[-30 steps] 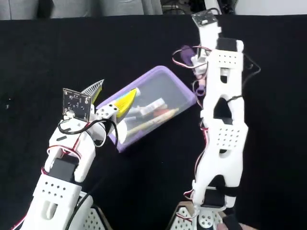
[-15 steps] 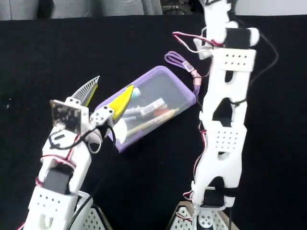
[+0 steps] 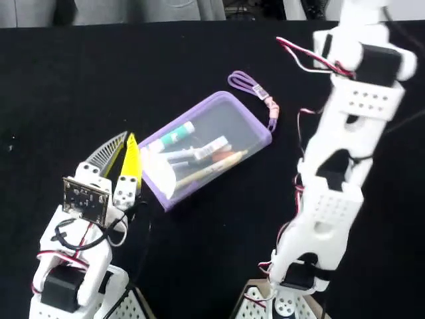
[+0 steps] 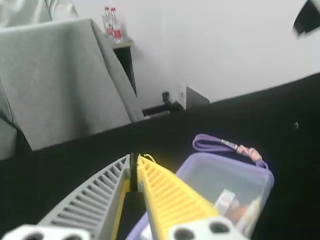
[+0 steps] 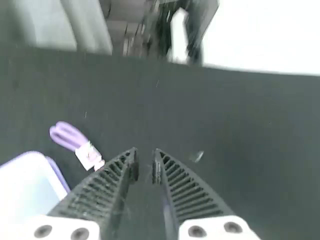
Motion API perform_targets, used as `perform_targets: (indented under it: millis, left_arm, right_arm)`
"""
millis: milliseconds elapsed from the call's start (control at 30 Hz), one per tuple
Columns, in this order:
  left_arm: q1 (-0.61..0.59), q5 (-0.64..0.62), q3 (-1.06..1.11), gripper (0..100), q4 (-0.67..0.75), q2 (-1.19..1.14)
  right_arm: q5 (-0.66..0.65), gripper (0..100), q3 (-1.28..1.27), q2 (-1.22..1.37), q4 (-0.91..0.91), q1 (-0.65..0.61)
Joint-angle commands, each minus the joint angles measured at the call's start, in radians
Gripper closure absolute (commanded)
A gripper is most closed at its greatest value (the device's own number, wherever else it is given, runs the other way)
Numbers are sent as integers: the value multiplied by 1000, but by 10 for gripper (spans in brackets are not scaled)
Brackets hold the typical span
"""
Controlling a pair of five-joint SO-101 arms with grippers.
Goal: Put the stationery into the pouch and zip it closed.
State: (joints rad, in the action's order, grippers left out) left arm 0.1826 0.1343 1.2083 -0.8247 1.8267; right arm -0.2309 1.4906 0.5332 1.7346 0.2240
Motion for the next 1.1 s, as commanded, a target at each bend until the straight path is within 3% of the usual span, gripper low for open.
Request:
perform_targets:
  millis: [0,333,567,867,1067]
  left_arm:
    - [-7,11,-56,970,-94,2]
    - [-7,14,-4,970,-373,2]
    - [-131,8,153,970,-336,2]
    - [-162,8,334,970,-334,2]
    - [-325,8,409,970,-333,2]
  right_arm:
    - [9,949,47,-179,34,20]
    - [9,949,4,-460,34,17]
    - [9,946,-260,-765,32,14]
    - [9,948,-742,-1101,31,12]
    - [9,948,-1099,-1303,-23,12]
